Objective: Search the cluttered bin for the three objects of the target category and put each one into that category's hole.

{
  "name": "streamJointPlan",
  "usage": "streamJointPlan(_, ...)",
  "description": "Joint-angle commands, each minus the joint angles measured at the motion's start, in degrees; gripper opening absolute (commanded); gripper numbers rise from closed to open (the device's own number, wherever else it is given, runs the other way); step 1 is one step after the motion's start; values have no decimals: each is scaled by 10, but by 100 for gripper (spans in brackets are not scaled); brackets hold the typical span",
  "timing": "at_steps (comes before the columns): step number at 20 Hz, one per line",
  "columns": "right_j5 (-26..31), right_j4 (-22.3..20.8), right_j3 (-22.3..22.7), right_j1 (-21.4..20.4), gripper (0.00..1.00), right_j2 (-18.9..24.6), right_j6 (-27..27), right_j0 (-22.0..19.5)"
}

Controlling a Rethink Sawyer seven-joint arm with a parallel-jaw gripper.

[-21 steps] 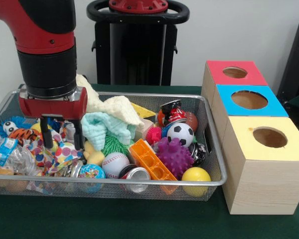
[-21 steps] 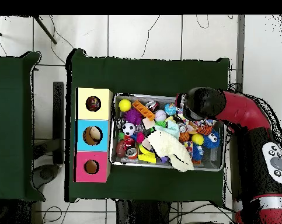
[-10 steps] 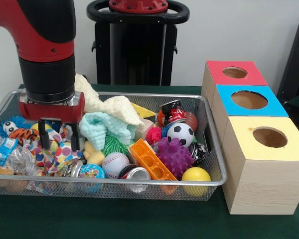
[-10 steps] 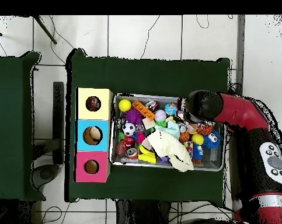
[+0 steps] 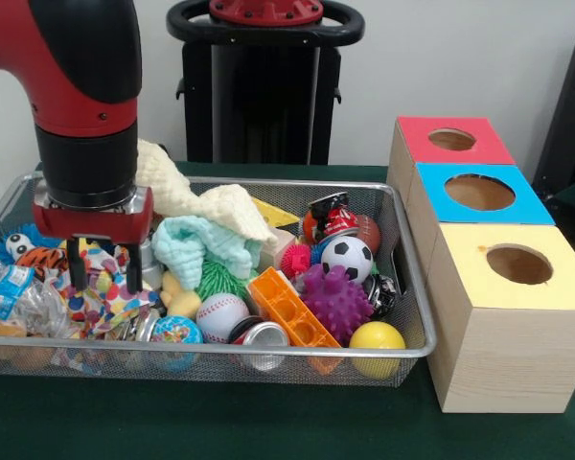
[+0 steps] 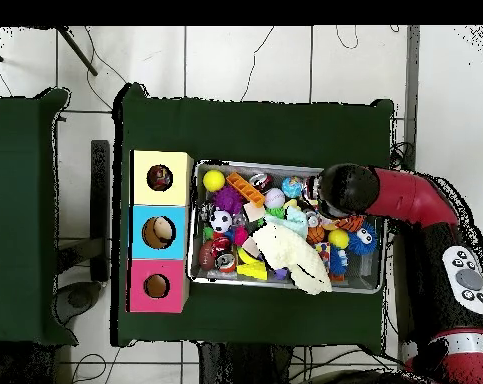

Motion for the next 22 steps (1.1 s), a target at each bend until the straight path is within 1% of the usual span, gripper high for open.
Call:
streamJointPlan(1,-41,-44,47,19,100,-2,-42,-25)
streamJointPlan(5,-44,-53,44,30,100,3,-46,-31)
streamJointPlan(7,-45,-57,37,42,100,6,-46,-31)
streamJointPlan(15,-80,-69,41,73,100,10,-24,-30)
streamJointPlan(17,-87,-70,36,82,100,9,-21,-28)
streamJointPlan(22,-95,-69,39,80,100,5,-17,-24)
